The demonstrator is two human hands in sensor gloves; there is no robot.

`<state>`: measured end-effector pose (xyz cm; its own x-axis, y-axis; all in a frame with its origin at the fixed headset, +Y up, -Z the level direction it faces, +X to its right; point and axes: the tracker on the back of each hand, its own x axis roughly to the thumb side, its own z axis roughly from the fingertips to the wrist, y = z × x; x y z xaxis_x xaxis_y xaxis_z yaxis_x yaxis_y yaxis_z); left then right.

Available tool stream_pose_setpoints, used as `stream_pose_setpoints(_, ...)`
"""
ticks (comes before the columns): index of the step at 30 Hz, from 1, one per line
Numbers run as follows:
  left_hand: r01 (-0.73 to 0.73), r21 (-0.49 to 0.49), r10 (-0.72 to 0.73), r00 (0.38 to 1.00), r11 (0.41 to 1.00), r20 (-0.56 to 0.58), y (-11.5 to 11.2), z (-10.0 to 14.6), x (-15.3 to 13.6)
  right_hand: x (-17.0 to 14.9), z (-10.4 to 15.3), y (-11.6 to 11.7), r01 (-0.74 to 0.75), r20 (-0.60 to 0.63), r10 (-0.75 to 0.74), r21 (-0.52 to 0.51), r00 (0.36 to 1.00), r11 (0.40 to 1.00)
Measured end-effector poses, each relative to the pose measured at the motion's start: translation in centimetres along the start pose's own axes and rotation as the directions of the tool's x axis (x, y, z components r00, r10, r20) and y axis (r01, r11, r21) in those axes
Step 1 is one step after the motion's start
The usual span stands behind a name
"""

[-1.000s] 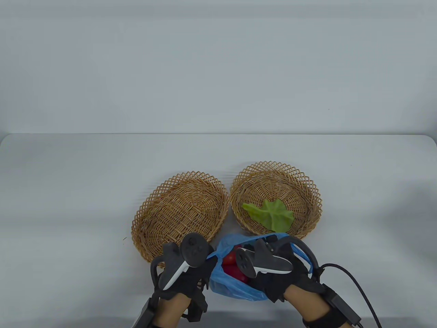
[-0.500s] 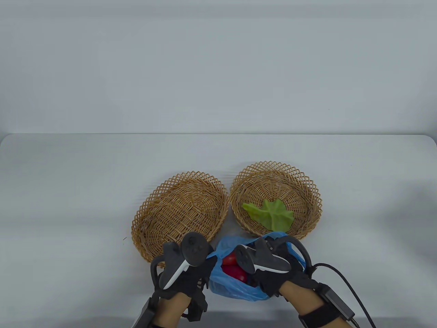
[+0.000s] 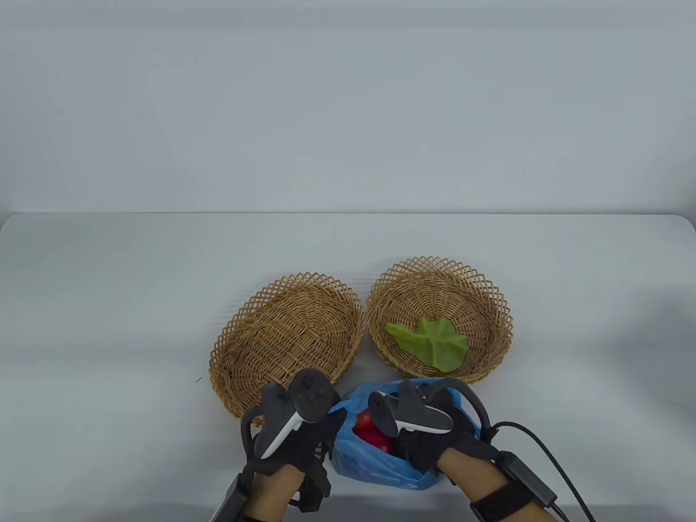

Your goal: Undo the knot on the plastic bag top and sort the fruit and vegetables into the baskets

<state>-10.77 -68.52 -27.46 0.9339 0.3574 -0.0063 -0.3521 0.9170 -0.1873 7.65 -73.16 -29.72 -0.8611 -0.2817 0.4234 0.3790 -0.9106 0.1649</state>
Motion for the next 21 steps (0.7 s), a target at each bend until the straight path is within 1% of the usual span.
stream_pose_setpoints(5, -0.002, 0.002, 0.002, 1.000, 1.000, -0.004, 0.0, 0.0, -0.1, -0.2, 0.2, -0.1, -0.009, 0.003, 0.009, -0.034, 1.000, 0.999)
stream_pose_setpoints(11, -0.005, 0.007, 0.005, 1.000, 1.000, -0.011, 0.1, 0.0, -0.2, -1.2, 1.0, -1.3, 0.037, 0.009, -0.037, -0.059, 0.999, 0.998)
stream_pose_setpoints(15, -0.003, 0.000, 0.003, 1.000, 1.000, -0.016, 0.1, -0.1, -0.2, -2.0, 1.8, -2.0, 0.103, 0.033, -0.101, -0.068, 0.994, 0.992)
stream_pose_setpoints(21, -0.006, -0.001, 0.006, 1.000, 1.000, -0.021, 0.1, -0.1, -0.3, -3.1, 2.6, -3.4, 0.253, 0.087, -0.246, -0.082, 0.965, 0.964)
